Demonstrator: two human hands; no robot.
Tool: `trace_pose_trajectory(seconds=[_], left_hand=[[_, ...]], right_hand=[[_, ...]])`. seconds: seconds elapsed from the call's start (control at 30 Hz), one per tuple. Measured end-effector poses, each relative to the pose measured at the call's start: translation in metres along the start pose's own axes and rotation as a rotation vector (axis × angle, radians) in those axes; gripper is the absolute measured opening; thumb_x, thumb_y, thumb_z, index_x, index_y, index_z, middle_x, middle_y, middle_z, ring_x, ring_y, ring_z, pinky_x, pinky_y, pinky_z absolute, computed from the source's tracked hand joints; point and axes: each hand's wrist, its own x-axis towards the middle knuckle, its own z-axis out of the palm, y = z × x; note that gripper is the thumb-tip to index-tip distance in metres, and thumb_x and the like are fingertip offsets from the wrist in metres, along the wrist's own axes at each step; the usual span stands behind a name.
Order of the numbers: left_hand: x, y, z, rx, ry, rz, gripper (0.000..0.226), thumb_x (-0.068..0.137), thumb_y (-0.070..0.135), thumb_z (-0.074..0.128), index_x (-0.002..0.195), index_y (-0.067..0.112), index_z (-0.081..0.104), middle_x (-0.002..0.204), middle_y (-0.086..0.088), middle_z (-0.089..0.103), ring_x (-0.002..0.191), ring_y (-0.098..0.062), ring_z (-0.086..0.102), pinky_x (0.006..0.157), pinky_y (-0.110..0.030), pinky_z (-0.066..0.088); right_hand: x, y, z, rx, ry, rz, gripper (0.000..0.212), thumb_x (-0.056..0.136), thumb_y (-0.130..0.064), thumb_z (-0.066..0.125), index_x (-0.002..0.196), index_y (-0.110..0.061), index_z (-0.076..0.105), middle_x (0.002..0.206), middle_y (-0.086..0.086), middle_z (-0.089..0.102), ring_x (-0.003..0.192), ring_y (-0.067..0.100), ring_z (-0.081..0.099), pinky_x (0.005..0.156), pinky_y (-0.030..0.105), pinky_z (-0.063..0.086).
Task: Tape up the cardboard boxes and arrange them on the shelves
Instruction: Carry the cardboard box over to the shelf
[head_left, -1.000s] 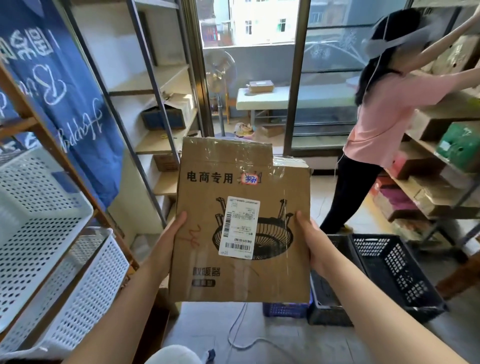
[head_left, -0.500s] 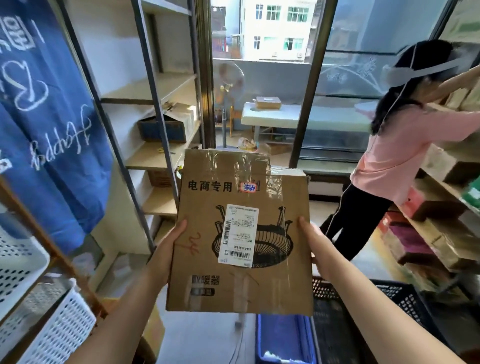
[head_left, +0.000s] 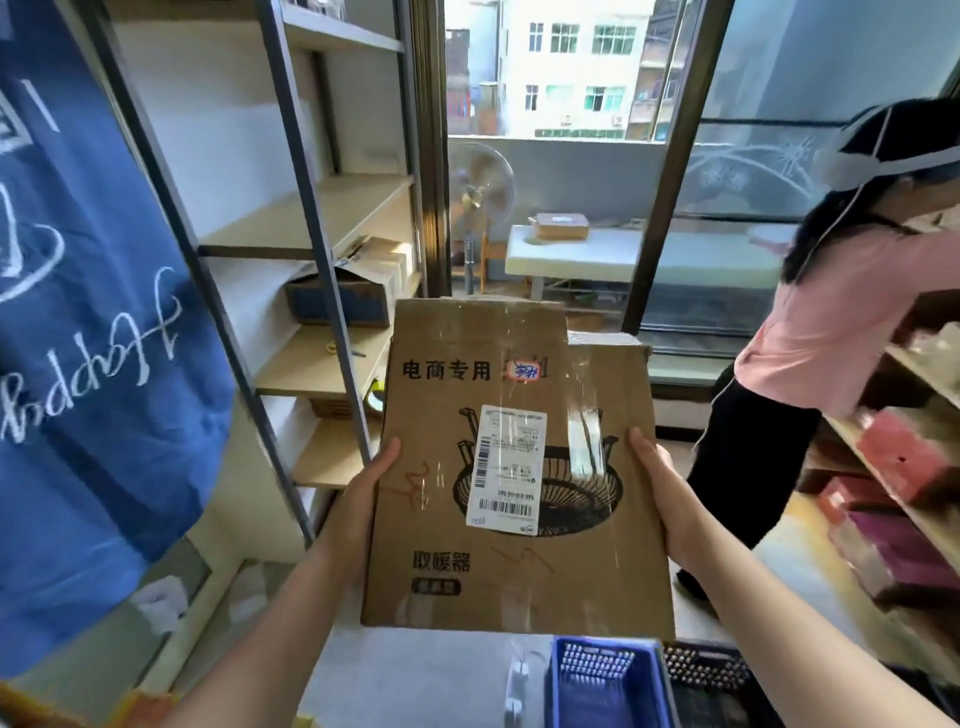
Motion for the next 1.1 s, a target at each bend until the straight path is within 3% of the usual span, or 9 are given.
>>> trace_pose_trajectory(seconds=[0.13, 0.23, 0.37, 0.43, 0.53, 0.63, 0.7, 0.83, 1.1], left_hand=[[0.057, 0.018, -0.003, 0.034, 0.043, -0.003, 0.038, 0.089, 0.045, 0.062, 0.082, 0.011, 0.077, 0.073, -0.011, 0.069, 0.054, -0.022, 0.064, 0.056, -0.029, 0.056], [0.106, 0.027, -0.007, 0.037, 0.079, -0.017, 0.040, 0.090, 0.046, 0.061, 0.098, 0.009, 0.074, 0.080, -0.014, 0.071, 0.060, -0.024, 0.066, 0.062, -0.033, 0.056], [0.180, 0.054, 0.003, 0.136, 0.076, 0.018, 0.037, 0.098, 0.039, 0.052, 0.099, 0.006, 0.068, 0.070, -0.011, 0.072, 0.056, -0.021, 0.069, 0.050, -0.027, 0.055], [0.220, 0.073, 0.010, 0.176, 0.054, 0.023, 0.037, 0.100, 0.037, 0.049, 0.103, 0.005, 0.068, 0.074, -0.012, 0.074, 0.060, -0.021, 0.072, 0.049, -0.027, 0.055], [0.278, 0.099, 0.015, 0.175, 0.057, -0.017, 0.044, 0.098, 0.044, 0.049, 0.122, 0.010, 0.065, 0.102, -0.015, 0.074, 0.085, -0.027, 0.074, 0.066, -0.035, 0.060], [0.331, 0.117, 0.009, 0.179, 0.069, -0.009, 0.054, 0.094, 0.054, 0.053, 0.134, 0.018, 0.059, 0.125, -0.015, 0.066, 0.113, -0.033, 0.065, 0.098, -0.049, 0.051], [0.361, 0.127, 0.005, 0.174, 0.054, -0.004, 0.057, 0.092, 0.058, 0.055, 0.136, 0.021, 0.057, 0.129, -0.015, 0.064, 0.118, -0.034, 0.061, 0.105, -0.054, 0.044], [0.405, 0.155, 0.011, 0.163, 0.052, 0.027, 0.047, 0.095, 0.053, 0.050, 0.128, 0.023, 0.063, 0.121, -0.013, 0.069, 0.109, -0.032, 0.067, 0.090, -0.045, 0.053], [0.521, 0.205, 0.003, 0.143, 0.042, 0.116, 0.047, 0.098, 0.046, 0.047, 0.131, 0.014, 0.060, 0.123, -0.017, 0.067, 0.111, -0.036, 0.065, 0.083, -0.044, 0.058]], right_hand=[[0.061, -0.007, 0.010, 0.034, -0.042, 0.041, 0.072, 0.068, -0.075, 0.066, 0.126, -0.034, 0.056, 0.112, 0.008, 0.072, 0.102, 0.034, 0.069, 0.090, 0.056, 0.054], [0.115, -0.014, 0.019, 0.043, -0.036, 0.038, 0.064, 0.076, -0.069, 0.063, 0.124, -0.029, 0.059, 0.110, 0.011, 0.073, 0.102, 0.037, 0.068, 0.091, 0.058, 0.053], [0.199, -0.033, 0.032, 0.036, -0.059, 0.022, 0.079, 0.067, -0.075, 0.069, 0.127, -0.024, 0.059, 0.114, 0.014, 0.071, 0.105, 0.039, 0.067, 0.095, 0.062, 0.049], [0.242, -0.048, 0.038, 0.044, -0.070, 0.026, 0.074, 0.071, -0.073, 0.065, 0.125, -0.023, 0.061, 0.112, 0.018, 0.070, 0.105, 0.041, 0.066, 0.095, 0.063, 0.048], [0.300, -0.073, 0.045, 0.043, -0.071, 0.025, 0.065, 0.078, -0.070, 0.059, 0.123, -0.022, 0.061, 0.116, 0.027, 0.065, 0.098, 0.042, 0.062, 0.094, 0.063, 0.046], [0.352, -0.095, 0.054, 0.058, -0.105, 0.009, 0.063, 0.083, -0.068, 0.055, 0.128, -0.024, 0.060, 0.115, 0.018, 0.069, 0.107, 0.040, 0.065, 0.096, 0.058, 0.050], [0.380, -0.107, 0.062, 0.037, -0.123, 0.009, 0.065, 0.081, -0.072, 0.056, 0.128, -0.026, 0.059, 0.115, 0.013, 0.070, 0.110, 0.039, 0.064, 0.096, 0.058, 0.050], [0.431, -0.132, 0.078, 0.006, -0.111, 0.024, 0.072, 0.077, -0.077, 0.057, 0.127, -0.026, 0.058, 0.116, 0.015, 0.069, 0.107, 0.040, 0.065, 0.093, 0.061, 0.051], [0.536, -0.181, 0.115, -0.007, -0.063, -0.022, 0.079, 0.065, -0.083, 0.063, 0.126, -0.033, 0.058, 0.115, 0.012, 0.070, 0.104, 0.038, 0.067, 0.085, 0.062, 0.053]])
